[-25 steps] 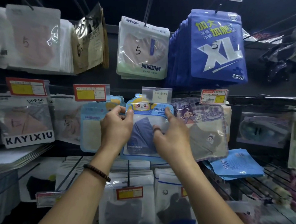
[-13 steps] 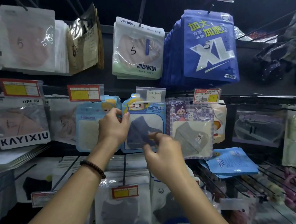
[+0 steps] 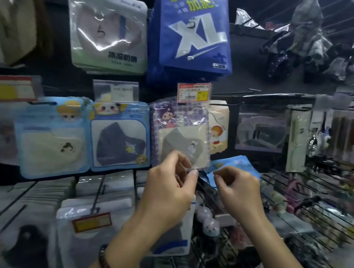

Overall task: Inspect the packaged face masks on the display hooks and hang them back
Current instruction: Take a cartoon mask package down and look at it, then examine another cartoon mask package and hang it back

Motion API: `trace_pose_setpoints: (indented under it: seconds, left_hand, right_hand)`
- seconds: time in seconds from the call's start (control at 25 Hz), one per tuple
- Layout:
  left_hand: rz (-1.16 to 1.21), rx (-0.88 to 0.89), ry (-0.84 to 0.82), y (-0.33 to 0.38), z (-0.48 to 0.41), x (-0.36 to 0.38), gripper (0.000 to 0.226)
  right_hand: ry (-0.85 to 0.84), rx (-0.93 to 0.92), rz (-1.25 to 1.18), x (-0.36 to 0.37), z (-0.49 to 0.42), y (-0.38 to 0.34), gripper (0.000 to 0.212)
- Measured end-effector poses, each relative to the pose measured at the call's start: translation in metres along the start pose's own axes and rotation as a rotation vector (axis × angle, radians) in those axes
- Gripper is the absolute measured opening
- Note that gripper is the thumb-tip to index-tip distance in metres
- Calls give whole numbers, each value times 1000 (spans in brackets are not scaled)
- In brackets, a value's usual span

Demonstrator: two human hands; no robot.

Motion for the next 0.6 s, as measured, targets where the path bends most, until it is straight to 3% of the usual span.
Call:
trace_pose_setpoints:
  seconds: [0.08, 0.16, 0.32, 0.48, 0.6]
  left_hand:
    - [169, -184, -211, -2, -4, 53, 12]
    - [285, -342, -319, -8, -12, 95, 24]
    - [277, -534, -282, -28, -30, 152, 34]
    - [156, -580, -262, -41, -50, 185, 46]
    - [187, -610, -241, -46, -65, 201, 49]
  right_hand:
    - [-44, 48, 111, -5, -9, 45, 13]
    - [-129, 36, 226, -2, -20, 79, 22]
    - [-376, -125, 432, 12, -50, 113, 43]
    - [-570, -147, 589, 19, -85, 141, 73]
    - [-633, -142, 663, 15, -96, 158, 68]
Point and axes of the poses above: each hand's wrist, its own z-axis away from the middle knuckle, its own x-axis out of the palm, y = z × x, the point moved 4 cm from there along -z, towards the middle knuckle, and after that the axes turned 2 degrees about -x, right-handed, at the moved point
